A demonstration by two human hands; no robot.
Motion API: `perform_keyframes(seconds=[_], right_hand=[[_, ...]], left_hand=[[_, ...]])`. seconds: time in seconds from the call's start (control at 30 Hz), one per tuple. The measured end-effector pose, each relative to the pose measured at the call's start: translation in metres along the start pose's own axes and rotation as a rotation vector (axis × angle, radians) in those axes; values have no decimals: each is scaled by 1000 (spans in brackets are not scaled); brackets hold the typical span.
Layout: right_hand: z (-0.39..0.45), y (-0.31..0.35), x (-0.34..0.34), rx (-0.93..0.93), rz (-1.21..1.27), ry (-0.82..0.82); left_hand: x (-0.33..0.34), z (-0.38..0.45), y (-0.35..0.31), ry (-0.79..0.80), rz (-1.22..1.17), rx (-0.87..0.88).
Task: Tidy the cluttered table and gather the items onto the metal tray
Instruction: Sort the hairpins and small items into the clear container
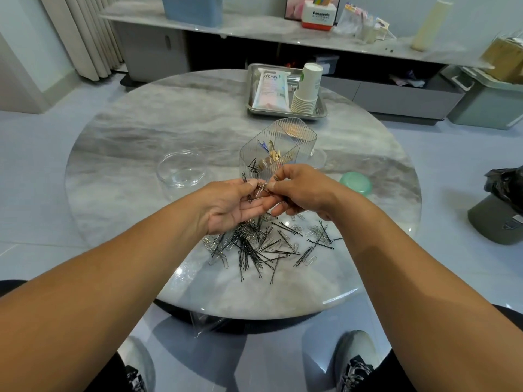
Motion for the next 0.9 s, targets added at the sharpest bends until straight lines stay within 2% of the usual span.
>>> perform_keyframes(seconds=[0.17,0.27,0.37,0.43,0.57,0.77,0.9], right_hand=[[0,-2,-11,30,-18,-20],[-1,-6,-18,73,-138,-47],[-1,-7,-20,93,-252,-117],[-2,-4,-19,56,-220,-167],[0,4,-7,-21,122,-152],[5,-3,13,102,461,-135],[5,-6,29,87,616,-32]], left_hand=[[-10,5,-4,-182,69,35],[-19,9,-7,-293,93,75],[-17,9,-5,-326,97,74],[-12,7,-6,-281,60,55],[0,0,-7,-91,-4,-23],[6,-5,-3,77,77,-78],[6,-4,-4,147,38,-64]])
Point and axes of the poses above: each hand's wrist, its own z-axis towards the middle knuckle, its own x-axis out of the palm, y = z × x, the point moved 3 cm from there along z, towards the middle knuckle, and after that the axes turned 13 degrees about z, right-handed, at the moved point
